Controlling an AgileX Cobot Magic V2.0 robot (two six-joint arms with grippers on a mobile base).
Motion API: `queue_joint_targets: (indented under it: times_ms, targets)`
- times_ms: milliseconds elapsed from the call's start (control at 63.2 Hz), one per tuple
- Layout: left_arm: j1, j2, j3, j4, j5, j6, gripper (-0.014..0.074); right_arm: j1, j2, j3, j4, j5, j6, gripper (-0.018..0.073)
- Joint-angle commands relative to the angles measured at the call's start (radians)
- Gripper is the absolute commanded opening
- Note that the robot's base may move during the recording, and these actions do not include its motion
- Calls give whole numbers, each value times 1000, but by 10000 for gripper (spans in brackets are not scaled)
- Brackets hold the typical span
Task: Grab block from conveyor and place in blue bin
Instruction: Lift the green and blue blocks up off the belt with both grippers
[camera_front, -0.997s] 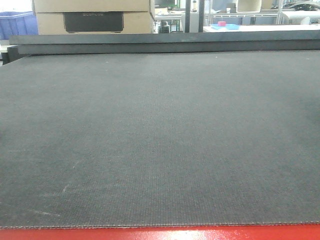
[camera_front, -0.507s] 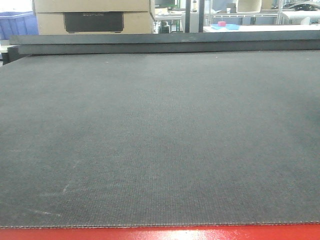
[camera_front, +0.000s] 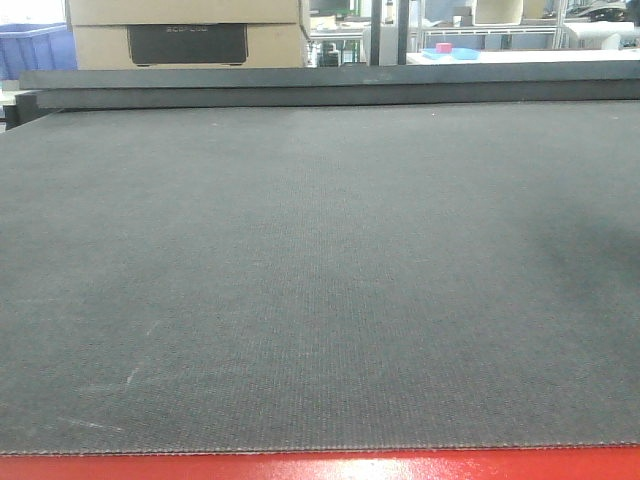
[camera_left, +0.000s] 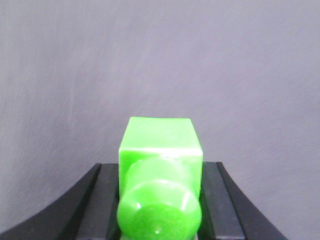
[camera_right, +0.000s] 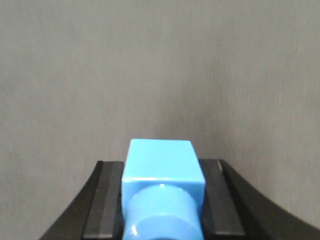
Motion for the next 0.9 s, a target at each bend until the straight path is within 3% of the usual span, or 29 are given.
queue_joint_targets:
  times_ms: [0,285,681,887]
  targets:
    - [-8,-110,54,-42,-66,4,-111,3,-75,72,1,-137,-14,-162]
    - [-8,-433,189,-66,-234,4,-111,3,-300,268,-4,-346,-14,-162]
    - [-8,-674,195,-31,-244,4,-111,3,-488,319,-40,-448,-14,-162]
    - [-8,-706,195,-31,-165,4,-111,3,-582,334,-102,-450,-14,-162]
